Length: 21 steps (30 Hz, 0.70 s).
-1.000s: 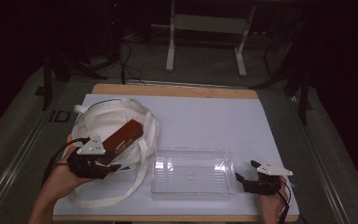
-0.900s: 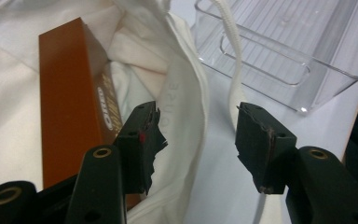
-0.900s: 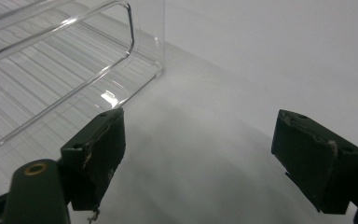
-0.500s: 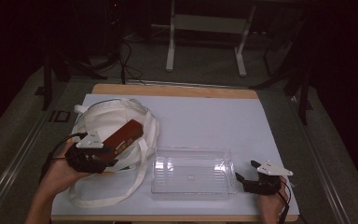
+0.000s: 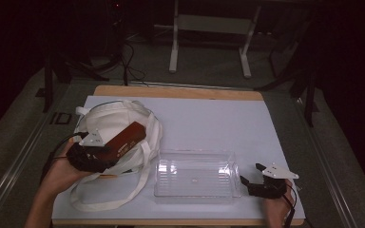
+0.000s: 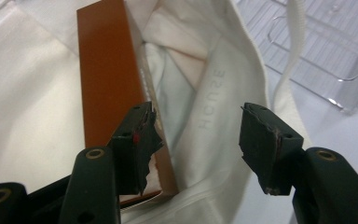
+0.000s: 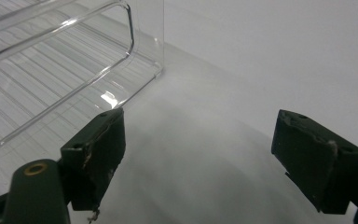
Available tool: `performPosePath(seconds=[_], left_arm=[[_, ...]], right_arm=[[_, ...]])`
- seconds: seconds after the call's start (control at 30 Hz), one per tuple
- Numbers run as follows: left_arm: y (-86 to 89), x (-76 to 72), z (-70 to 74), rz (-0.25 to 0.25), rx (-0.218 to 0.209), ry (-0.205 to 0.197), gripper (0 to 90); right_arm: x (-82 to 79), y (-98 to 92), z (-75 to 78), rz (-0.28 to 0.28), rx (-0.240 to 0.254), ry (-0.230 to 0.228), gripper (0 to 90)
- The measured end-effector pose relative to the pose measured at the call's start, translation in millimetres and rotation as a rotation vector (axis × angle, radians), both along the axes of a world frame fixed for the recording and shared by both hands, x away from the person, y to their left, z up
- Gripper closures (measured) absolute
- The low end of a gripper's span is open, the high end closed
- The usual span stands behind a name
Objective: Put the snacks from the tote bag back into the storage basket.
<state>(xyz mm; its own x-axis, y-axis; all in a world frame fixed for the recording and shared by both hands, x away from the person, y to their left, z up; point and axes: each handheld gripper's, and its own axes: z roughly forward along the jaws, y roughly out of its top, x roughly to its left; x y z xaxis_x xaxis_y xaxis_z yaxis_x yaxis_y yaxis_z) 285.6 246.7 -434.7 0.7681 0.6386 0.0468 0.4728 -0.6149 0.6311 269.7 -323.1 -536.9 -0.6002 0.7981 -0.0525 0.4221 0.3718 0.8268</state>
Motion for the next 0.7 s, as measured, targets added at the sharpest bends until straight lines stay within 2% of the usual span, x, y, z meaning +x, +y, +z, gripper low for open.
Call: performPosePath(seconds=[0.23,0.7], left_arm=[[3.6,4.7,-1.7,0.017,0.017,0.007,43.7],[11.5,13.1,-5.1,0.057,0.017,0.028,43.0]], right_arm=[[-0.1,-0.1,0.0,0.0,0.0,-0.001,17.5],[-0.1,-0.2,0.0,0.0,0.0,-0.002,17.4]])
